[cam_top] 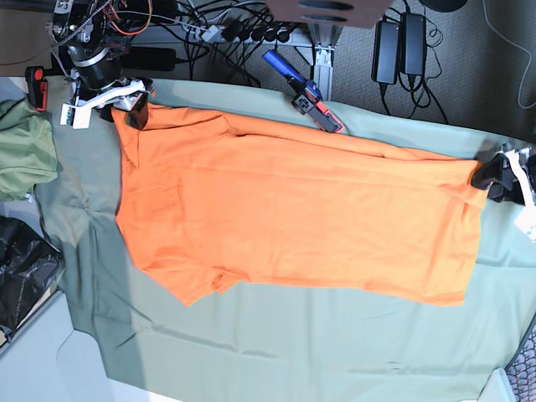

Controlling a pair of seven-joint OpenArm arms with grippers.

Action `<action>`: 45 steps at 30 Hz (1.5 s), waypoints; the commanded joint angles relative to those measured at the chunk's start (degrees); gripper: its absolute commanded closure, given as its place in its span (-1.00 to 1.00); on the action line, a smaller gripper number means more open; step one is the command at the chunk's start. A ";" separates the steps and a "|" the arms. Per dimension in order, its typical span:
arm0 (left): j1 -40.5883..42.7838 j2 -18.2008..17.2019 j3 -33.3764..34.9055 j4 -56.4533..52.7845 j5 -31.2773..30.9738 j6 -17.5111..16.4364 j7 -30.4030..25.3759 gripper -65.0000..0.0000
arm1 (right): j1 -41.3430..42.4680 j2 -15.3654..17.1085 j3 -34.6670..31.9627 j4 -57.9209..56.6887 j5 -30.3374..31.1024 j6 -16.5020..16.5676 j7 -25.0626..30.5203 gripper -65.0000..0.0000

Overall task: Fold the T-shirt properly
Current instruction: 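Lower the folded side onto the shirt and release both grippers, then grasp the shirt's other side at shoulder and hem with both grippers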

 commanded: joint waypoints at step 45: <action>-37.35 10.95 9.38 -38.01 16.68 1.18 -18.78 -0.02 | 58.86 4.28 -10.45 -57.96 -7.98 4.92 4.09 -0.23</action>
